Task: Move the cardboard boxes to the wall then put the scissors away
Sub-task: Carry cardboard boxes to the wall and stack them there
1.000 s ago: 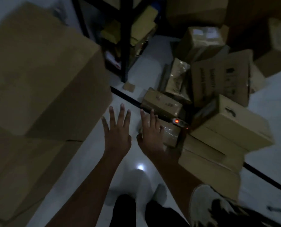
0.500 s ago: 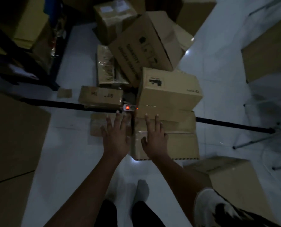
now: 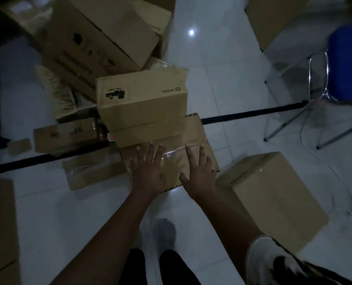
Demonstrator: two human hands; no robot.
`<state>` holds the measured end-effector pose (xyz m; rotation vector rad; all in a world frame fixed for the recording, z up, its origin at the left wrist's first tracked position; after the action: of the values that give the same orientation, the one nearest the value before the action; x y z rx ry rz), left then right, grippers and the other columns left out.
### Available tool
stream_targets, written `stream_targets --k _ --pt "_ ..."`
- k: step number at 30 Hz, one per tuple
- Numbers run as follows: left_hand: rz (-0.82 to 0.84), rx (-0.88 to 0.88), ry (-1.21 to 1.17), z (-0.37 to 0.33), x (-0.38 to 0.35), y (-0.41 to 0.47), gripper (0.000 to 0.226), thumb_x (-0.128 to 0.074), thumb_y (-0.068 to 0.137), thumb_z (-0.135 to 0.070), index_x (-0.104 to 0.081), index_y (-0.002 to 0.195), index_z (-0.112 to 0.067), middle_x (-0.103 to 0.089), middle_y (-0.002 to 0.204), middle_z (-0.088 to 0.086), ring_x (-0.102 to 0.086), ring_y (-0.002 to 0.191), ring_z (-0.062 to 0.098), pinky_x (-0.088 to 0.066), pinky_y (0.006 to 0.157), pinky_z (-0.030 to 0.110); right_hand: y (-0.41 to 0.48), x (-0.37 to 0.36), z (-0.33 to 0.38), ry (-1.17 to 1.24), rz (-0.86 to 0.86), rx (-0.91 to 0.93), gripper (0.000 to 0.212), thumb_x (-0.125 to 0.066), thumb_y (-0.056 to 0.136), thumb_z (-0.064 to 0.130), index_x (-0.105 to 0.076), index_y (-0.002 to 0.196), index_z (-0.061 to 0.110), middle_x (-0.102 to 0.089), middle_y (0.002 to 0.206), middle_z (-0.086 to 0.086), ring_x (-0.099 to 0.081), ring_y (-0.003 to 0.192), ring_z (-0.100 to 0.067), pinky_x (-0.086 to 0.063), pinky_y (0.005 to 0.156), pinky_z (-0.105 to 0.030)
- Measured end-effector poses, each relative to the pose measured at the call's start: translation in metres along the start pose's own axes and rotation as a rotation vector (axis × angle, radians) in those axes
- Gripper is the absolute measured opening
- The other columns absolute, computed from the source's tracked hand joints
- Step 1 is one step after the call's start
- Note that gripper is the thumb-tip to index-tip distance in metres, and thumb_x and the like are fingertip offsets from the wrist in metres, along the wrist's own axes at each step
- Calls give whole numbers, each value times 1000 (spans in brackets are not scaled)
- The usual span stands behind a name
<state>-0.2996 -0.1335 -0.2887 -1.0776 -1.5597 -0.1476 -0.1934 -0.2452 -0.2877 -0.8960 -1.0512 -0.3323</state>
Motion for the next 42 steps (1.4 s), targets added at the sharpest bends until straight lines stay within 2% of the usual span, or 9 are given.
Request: stream_targets --k 4,8,16,20,25,29,34,38,42 --pt "69 -113 111 -48 -7 11 84 -49 94 -34 11 153 -28 10 162 2 8 148 35 -8 117 55 -3 1 -41 118 -14 -109 92 -56 92 44 15 151 42 19 162 -7 -6 147 -43 -30 109 -62" --pt "164 -248 240 -87 -25 25 82 -47 96 -36 12 153 -27 9 162 2 4 148 38 -9 117 54 -19 7 -83 199 -67 -219 88 -54 92 45 11 152 40 20 161 -6 -10 146 -40 -33 107 -57" --pt "244 -523 278 -179 -54 33 82 -49 96 -34 10 153 -27 5 163 3 -4 148 35 -17 117 54 -59 10 -186 303 -104 -535 89 -53 94 46 17 148 47 23 161 -3 -8 145 -46 -28 107 -59" --pt "266 -648 329 -221 -84 36 83 -47 97 -35 15 151 -29 4 163 3 -7 148 36 -13 117 55 -74 8 -231 330 -107 -653 88 -52 94 48 15 150 45 25 160 -3 -7 146 -45 -30 107 -58" --pt "395 -680 301 -278 -119 33 84 -52 97 -31 11 153 -30 9 162 1 1 148 38 -14 116 57 -97 -7 -285 370 -88 -725 88 -51 94 49 17 149 45 26 160 -2 -6 146 -46 -31 106 -59" --pt "408 -673 346 -316 -141 41 84 -53 95 -33 6 155 -28 5 163 2 -4 147 40 -21 114 59 -111 -19 -330 402 -51 -767 87 -49 93 52 17 149 44 26 160 -2 -4 146 -47 -31 105 -59" --pt "447 -649 435 -355 -175 56 86 -54 94 -39 8 153 -34 9 163 -1 -6 147 40 -16 114 61 -132 -35 -394 431 8 -802 86 -47 94 55 18 149 45 25 160 -3 -5 145 -48 -31 105 -59" --pt "421 -613 467 -378 -196 74 86 -54 93 -47 7 153 -35 10 162 -3 -10 146 41 -18 113 61 -135 -50 -436 430 50 -796 85 -43 93 59 19 149 43 25 160 -4 -6 145 -49 -32 105 -59" --pt "436 -633 544 -404 -231 92 88 -53 92 -53 9 152 -37 16 161 -3 -8 146 43 -14 111 67 -134 -71 -486 401 83 -818 84 -41 93 63 17 150 43 24 160 -4 -5 144 -50 -32 105 -61"
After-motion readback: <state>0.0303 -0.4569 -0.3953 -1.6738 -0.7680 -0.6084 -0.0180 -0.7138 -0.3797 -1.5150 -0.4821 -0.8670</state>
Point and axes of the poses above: each hand's wrist, its own y-axis towards the middle knuckle, its own x-axis out of the back of the hand, z = x × y, the point moved 8 cm from there along y, towards the middle knuckle
